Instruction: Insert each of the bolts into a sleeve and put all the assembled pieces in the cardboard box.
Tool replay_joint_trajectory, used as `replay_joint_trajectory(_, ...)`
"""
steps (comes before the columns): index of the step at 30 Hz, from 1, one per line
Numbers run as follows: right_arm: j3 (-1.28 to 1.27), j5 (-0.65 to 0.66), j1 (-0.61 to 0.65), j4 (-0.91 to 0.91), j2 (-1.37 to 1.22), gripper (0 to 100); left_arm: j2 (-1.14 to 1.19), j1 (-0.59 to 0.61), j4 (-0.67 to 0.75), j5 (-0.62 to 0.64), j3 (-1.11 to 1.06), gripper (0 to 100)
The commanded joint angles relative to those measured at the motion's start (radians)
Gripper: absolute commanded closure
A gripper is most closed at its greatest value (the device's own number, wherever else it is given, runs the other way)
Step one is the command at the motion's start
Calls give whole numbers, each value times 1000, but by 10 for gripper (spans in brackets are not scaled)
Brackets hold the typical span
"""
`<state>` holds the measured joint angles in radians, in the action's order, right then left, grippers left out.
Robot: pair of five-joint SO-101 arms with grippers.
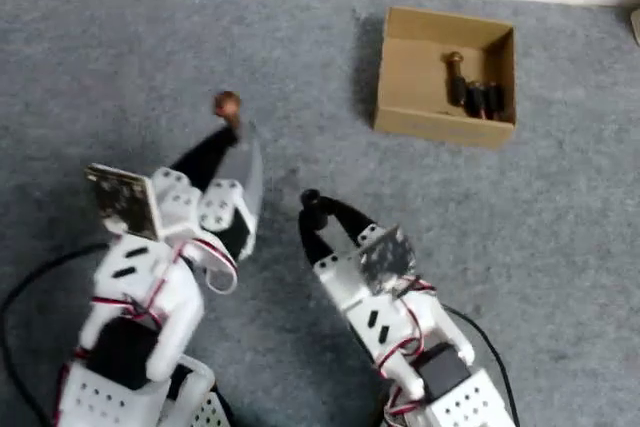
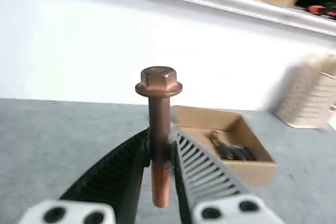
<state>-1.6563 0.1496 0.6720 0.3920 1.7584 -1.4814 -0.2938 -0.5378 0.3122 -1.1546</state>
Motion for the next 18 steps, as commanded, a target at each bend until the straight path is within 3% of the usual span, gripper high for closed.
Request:
replay_joint_trajectory(1,-45,101,96,-35,62,994,-71,-62,66,-3,-81,994)
replay_joint_trajectory(8,-48,114,120,-36,47,994,-84,-88,54,0,-91,994)
replay_joint_trajectory(13,-51,114,119,-36,47,994,-91,-168,-35,0,-61,994)
replay_joint_trajectory(18,-51,115,119,-36,47,994,-91,-156,-81,0,-54,994)
